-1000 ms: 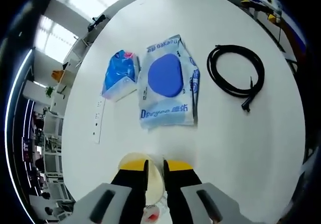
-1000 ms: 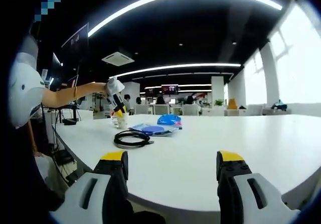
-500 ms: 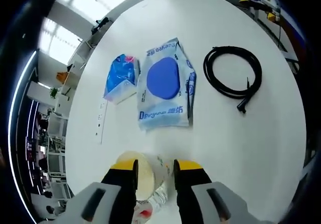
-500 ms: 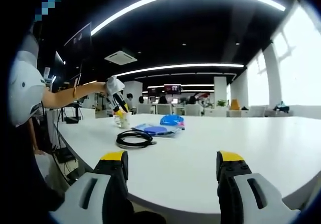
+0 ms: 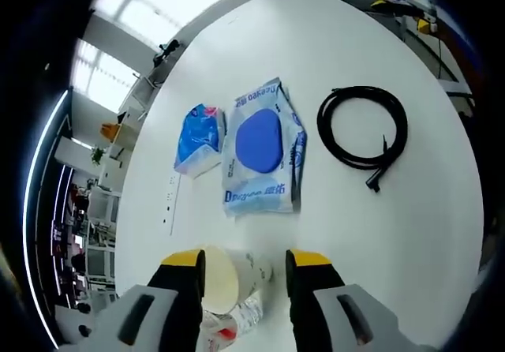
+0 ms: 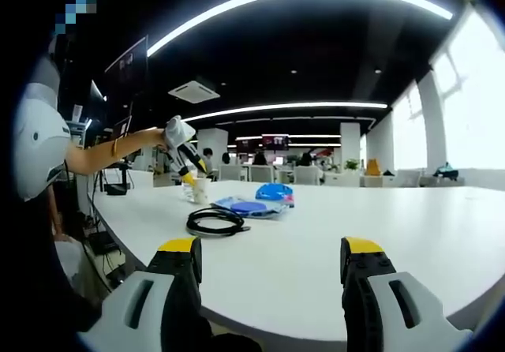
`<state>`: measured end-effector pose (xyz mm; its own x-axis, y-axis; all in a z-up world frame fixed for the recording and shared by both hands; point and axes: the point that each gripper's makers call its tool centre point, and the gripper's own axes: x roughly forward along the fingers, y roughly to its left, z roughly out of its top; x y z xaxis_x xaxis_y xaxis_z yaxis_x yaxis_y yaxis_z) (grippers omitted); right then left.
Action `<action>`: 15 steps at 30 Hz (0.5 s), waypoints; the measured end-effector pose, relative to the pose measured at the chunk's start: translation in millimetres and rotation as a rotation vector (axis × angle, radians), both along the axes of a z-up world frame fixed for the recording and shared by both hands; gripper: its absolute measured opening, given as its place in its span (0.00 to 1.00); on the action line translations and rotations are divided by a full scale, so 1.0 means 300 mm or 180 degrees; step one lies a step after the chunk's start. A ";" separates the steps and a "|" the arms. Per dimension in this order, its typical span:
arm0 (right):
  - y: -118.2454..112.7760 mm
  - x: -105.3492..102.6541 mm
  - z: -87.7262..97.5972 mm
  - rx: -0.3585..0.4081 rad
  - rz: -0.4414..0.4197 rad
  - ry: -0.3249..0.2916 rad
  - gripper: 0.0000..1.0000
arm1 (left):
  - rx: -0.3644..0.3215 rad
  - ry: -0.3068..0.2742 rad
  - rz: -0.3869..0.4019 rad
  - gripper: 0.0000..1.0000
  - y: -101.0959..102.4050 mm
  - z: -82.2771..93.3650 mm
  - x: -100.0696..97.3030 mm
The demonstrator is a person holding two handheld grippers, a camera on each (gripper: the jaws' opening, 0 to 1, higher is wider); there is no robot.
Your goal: Arrange the tabletop items into an orderly group along one side of the table until the central work area is clear of visible clutter.
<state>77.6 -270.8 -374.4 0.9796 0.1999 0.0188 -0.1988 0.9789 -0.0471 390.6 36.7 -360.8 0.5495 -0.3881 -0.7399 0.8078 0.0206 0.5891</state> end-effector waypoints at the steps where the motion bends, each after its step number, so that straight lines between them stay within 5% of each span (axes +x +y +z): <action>1: 0.001 0.003 0.001 -0.0010 0.0006 0.0001 0.69 | -0.0002 -0.0017 0.0010 0.46 0.002 0.001 0.000; 15: 0.023 0.054 0.020 -0.0244 0.0158 0.0032 0.68 | -0.0055 -0.0269 -0.0121 0.46 0.013 0.043 -0.064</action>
